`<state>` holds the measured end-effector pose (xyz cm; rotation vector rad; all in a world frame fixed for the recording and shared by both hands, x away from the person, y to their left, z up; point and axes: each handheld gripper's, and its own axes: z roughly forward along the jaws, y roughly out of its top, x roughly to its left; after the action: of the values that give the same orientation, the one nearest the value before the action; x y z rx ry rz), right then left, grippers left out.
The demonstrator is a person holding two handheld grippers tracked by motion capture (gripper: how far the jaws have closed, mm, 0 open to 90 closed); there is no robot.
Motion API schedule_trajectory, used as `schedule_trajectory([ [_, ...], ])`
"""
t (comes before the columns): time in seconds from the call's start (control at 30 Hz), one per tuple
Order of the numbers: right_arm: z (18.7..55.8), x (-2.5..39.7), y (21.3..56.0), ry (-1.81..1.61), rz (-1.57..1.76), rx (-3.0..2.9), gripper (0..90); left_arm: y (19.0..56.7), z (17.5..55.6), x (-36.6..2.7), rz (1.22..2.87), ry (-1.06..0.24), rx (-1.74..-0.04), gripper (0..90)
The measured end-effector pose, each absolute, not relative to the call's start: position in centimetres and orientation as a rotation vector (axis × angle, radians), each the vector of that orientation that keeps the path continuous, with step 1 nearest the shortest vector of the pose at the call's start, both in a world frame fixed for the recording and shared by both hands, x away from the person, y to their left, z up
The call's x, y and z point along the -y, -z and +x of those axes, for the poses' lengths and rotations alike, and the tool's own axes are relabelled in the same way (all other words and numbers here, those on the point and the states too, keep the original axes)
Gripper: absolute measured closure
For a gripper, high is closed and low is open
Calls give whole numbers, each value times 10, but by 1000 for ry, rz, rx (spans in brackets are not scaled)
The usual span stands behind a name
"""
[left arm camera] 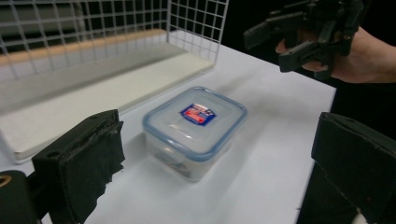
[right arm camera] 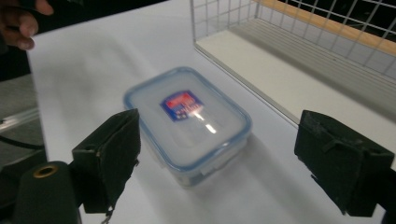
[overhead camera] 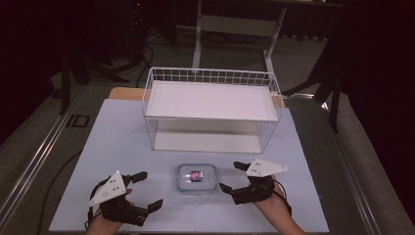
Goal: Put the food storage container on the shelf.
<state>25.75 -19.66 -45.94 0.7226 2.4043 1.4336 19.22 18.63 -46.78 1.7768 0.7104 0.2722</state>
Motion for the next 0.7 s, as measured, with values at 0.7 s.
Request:
schedule_trajectory([
  [0.7,281,173,461,-1368,1020,-2481,136,470,261,-141,1826,-32,-943,30],
])
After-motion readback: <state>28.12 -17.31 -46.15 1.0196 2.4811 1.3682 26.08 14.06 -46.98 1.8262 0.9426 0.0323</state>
